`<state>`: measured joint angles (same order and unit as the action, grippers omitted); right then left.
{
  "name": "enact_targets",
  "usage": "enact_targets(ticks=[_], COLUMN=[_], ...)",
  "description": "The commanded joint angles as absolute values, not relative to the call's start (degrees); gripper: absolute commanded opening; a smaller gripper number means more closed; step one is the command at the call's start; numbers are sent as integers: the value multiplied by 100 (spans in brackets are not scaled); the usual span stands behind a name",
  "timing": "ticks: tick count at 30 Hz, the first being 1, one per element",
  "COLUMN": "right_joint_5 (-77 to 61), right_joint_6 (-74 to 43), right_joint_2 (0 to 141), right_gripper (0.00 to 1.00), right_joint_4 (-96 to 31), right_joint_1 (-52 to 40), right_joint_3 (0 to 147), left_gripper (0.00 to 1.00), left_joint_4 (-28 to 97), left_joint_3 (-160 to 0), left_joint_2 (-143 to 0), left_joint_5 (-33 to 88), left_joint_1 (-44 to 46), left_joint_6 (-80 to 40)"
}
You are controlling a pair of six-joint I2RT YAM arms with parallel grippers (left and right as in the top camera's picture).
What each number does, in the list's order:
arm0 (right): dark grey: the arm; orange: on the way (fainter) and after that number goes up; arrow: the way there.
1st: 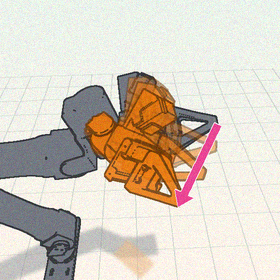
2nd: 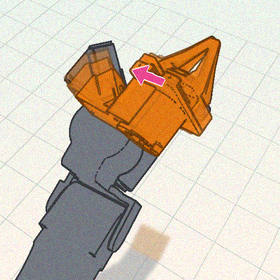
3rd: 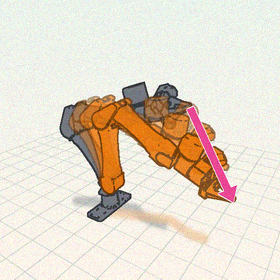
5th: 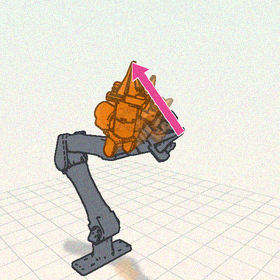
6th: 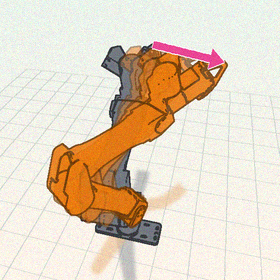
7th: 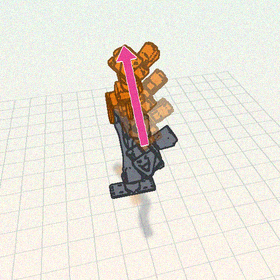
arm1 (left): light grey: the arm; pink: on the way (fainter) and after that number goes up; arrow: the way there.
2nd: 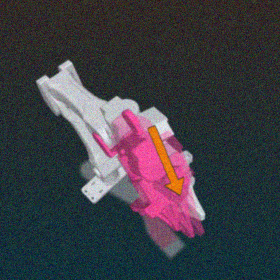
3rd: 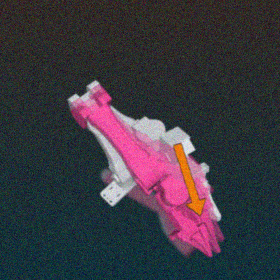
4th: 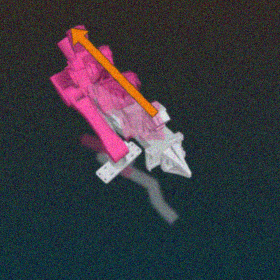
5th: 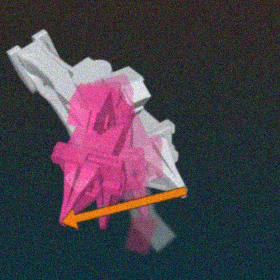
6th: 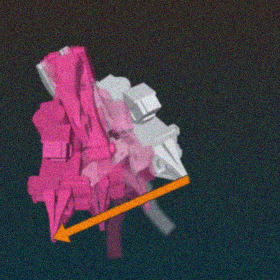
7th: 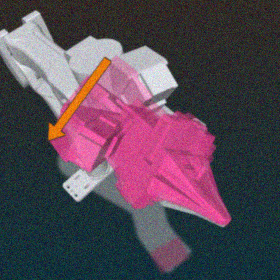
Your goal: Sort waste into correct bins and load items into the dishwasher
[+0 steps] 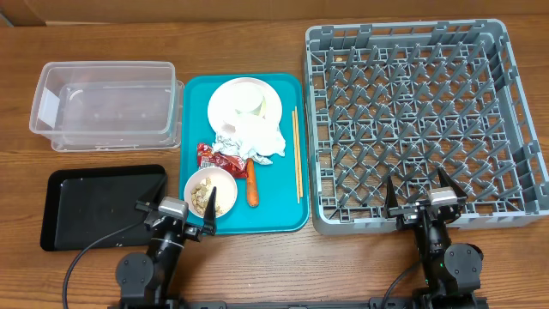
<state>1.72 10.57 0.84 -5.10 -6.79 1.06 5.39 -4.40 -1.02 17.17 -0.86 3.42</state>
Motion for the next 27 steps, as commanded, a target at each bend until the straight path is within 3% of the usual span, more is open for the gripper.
enact_targets(ticks=[1,7,16,24,26,27], right_joint_5=[137,137,137,137,137,137], right_joint_6=[1057,1057,1057,1057,1057,1057], right_joint_2=[16,16,16,16,16,16], right_gripper=[100,100,100,100,100,100], right_joint_4=[-464,-464,-464,-464,-467,-464], right_joint_1=[-661,-661,-663,-661,-663,-663], right_joint_3=[45,45,45,45,45,45], left_gripper=[100,100,100,100,100,90], left_joint_4=[808,1509,4189,4429,4501,4593], left_joint_3=[-1347,-3155,-6276,-6869,-6869,-6869], left_joint_2=[-268,-1688,-4499,-5422,-5548,-5586], left_joint_5=[2086,2108,2276,4045,4025,4001], left_joint_1=[-102,-99,-71,-73,-73,-71], left_joint_6=[408,429,427,154,139,64])
